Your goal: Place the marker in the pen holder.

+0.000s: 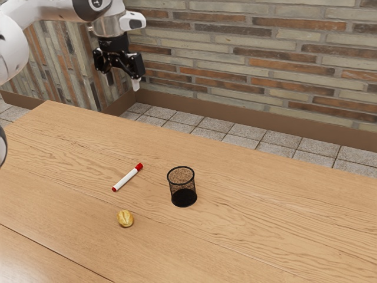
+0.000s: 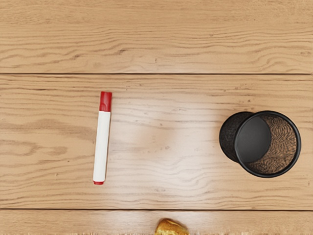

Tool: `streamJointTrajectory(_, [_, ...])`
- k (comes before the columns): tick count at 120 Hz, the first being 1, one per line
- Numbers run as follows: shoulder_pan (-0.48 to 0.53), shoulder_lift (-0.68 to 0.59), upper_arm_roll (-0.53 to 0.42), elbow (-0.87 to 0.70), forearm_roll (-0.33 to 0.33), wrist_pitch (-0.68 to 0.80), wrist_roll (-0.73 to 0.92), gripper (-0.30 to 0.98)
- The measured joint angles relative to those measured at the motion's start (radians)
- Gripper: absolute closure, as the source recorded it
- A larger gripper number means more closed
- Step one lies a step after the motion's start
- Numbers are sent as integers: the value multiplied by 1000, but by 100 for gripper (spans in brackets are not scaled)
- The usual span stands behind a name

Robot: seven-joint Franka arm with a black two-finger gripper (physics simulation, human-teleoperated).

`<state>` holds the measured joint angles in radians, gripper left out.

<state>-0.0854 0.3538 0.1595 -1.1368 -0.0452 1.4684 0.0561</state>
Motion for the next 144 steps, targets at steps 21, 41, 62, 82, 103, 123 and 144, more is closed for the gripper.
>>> streamJointTrajectory(21, [-1, 4, -4, 7, -3, -20, 26, 0])
streamJointTrajectory(41, [-1, 147, -17, 18, -7, 124, 44, 0])
streamJointTrajectory(62, [55, 343, -15, 15, 3, 289, 62, 0])
streamJointTrajectory(82, [77, 393, -14, 16, 10, 357, 92, 0])
streamJointTrajectory(103, [120, 305, -27, -252, 25, 460, 130, 0])
streamJointTrajectory(123, [123, 284, -40, -368, 36, 577, 162, 0])
streamJointTrajectory(144, [122, 348, -55, -363, 38, 659, 206, 0])
